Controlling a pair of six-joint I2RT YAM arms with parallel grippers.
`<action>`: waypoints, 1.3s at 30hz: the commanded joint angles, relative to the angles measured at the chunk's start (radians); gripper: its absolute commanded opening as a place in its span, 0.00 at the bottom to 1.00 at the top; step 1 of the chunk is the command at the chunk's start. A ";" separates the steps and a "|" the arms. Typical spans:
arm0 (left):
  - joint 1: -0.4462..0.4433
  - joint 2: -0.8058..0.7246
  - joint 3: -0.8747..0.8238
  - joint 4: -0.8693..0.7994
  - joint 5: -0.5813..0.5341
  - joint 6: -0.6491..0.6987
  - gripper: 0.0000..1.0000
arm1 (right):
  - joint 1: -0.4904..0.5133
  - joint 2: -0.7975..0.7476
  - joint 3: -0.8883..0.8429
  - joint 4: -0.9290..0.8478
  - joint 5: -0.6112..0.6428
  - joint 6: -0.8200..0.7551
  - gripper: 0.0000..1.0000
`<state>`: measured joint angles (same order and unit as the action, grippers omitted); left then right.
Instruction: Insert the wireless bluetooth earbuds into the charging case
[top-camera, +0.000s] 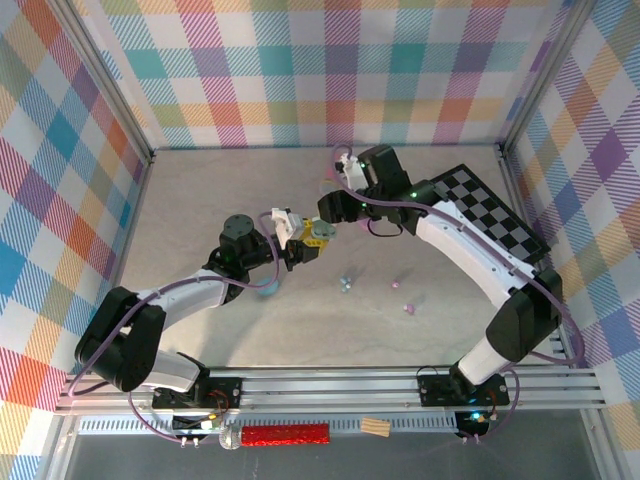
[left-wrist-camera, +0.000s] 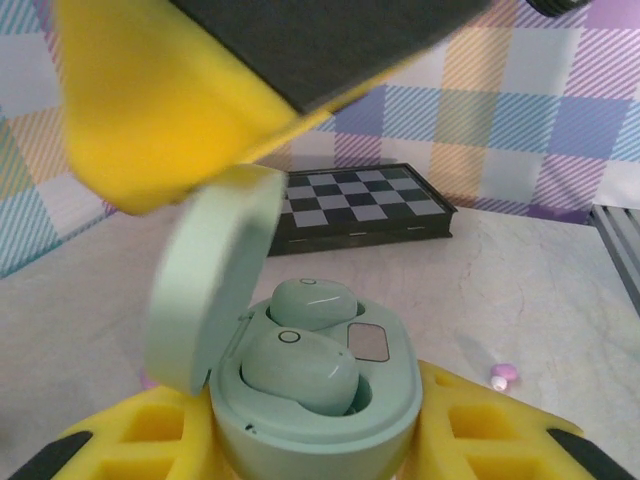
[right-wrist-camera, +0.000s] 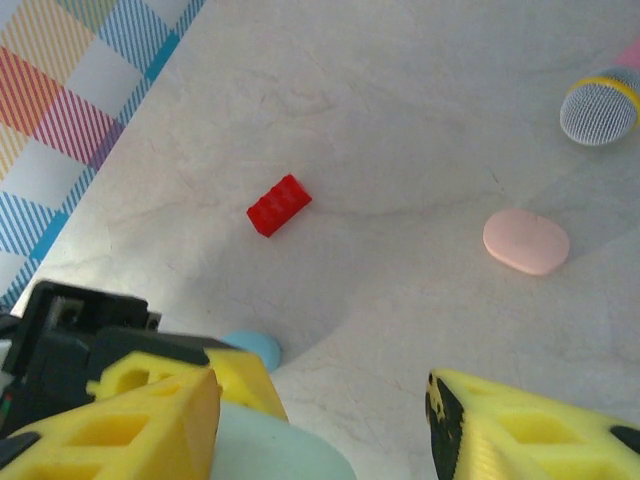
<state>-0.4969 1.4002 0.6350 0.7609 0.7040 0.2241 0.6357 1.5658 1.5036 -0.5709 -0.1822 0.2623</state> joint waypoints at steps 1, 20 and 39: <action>-0.008 -0.040 0.020 0.043 -0.019 -0.002 0.35 | -0.002 -0.079 -0.052 -0.027 -0.023 0.017 0.58; -0.008 0.035 0.038 0.317 0.005 -0.158 0.35 | -0.188 -0.099 -0.388 0.724 -0.762 0.756 0.68; -0.008 -0.003 0.028 0.176 -0.018 -0.072 0.76 | -0.216 -0.093 -0.441 0.734 -0.687 0.710 0.22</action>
<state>-0.4973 1.4372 0.6613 0.9691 0.6872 0.1150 0.4385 1.5181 1.0756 0.2165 -0.9306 1.0641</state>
